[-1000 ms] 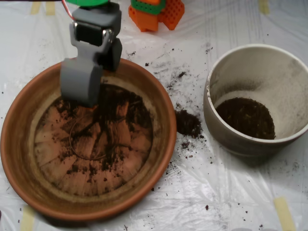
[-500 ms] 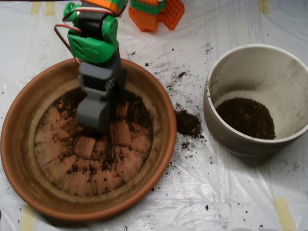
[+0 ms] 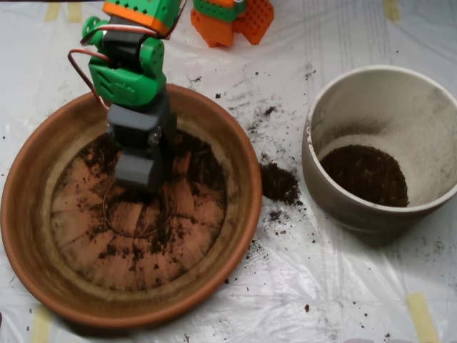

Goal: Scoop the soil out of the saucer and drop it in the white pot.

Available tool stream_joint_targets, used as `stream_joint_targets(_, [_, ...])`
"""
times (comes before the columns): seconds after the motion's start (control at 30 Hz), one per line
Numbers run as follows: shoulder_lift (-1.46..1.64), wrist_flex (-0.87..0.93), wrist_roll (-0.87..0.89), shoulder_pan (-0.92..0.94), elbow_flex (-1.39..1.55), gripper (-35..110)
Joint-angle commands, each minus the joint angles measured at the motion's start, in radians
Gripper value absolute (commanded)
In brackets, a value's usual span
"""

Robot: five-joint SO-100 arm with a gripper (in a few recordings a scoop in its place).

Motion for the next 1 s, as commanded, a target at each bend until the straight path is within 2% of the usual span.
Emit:
stream_joint_targets(0.0, [0.058, 0.023, -0.026, 0.028, 0.054, 12])
stream_joint_targets(0.17, [0.114, -0.005, -0.061, 0.038, 0.123, 10])
stream_joint_targets(0.43, [0.195, -0.146, -0.161, 0.061, 0.221, 5])
stream_joint_targets(0.7, [0.301, -0.4, -0.282, 0.003, 0.342, 0])
stream_joint_targets(0.97, [0.387, -0.506, -0.135, -0.02, 0.351, -1])
